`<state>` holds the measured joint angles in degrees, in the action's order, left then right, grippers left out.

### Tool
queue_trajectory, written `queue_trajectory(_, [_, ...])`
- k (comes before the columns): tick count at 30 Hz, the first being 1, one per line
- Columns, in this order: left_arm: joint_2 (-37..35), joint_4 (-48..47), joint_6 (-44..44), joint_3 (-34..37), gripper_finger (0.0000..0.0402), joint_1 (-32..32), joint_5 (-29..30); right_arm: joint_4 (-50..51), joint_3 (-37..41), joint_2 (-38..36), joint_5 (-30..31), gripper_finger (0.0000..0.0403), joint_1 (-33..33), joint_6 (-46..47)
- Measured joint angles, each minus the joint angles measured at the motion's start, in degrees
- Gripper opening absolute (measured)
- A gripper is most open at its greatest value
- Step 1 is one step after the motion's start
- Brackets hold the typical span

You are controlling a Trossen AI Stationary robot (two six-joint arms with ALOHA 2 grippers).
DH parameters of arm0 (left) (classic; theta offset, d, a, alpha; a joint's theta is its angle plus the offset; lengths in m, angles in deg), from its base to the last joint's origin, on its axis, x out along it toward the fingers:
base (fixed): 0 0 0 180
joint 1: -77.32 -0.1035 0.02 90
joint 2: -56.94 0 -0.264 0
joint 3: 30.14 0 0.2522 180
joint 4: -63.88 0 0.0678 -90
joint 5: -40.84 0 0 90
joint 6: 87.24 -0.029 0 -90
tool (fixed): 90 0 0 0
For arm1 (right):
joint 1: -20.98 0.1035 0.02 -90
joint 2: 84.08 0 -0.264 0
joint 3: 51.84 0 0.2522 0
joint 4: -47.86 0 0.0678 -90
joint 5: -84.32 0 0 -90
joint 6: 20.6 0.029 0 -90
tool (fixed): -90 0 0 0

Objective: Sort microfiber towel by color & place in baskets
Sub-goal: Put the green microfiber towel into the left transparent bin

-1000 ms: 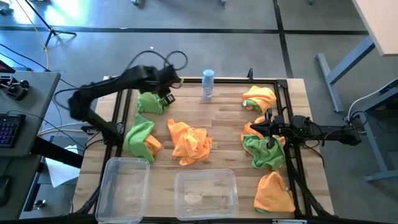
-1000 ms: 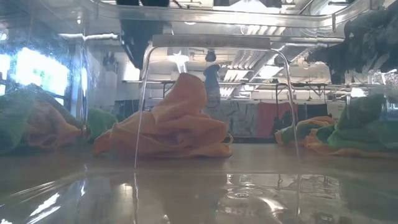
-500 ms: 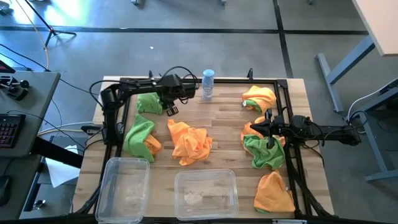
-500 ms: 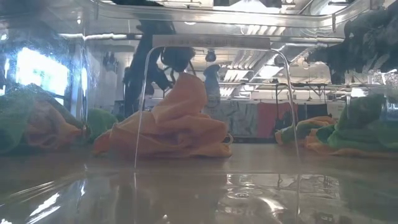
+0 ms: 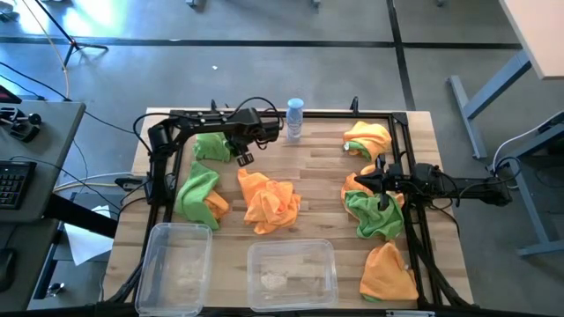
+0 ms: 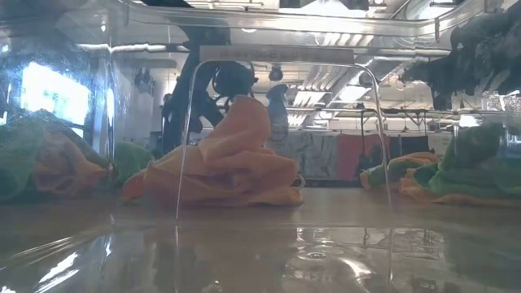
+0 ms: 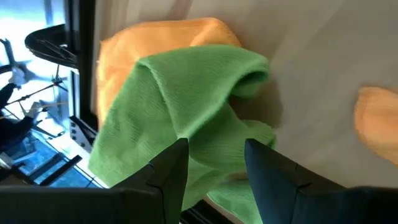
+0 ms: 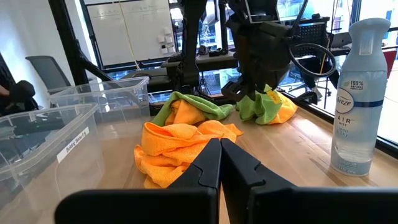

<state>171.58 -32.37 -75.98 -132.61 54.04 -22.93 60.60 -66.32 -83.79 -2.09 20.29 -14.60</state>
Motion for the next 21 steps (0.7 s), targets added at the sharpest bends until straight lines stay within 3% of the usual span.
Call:
queue_trajectory(5, [-0.01,-0.27,2.43,0.00,0.0146,0.00,-0.02,0.00,0.00,0.02,0.00,0.0000,-0.01,0.00])
queue_trajectory(17, [-0.01,-0.52,18.89,0.00,0.0146,1.02,0.08,0.00,0.00,0.02,0.00,0.0000,0.00,0.00])
queue_trajectory(21, [-0.01,-0.24,24.79,0.00,0.0146,1.29,3.05,0.00,0.00,0.01,-0.01,0.0000,-0.01,0.00])
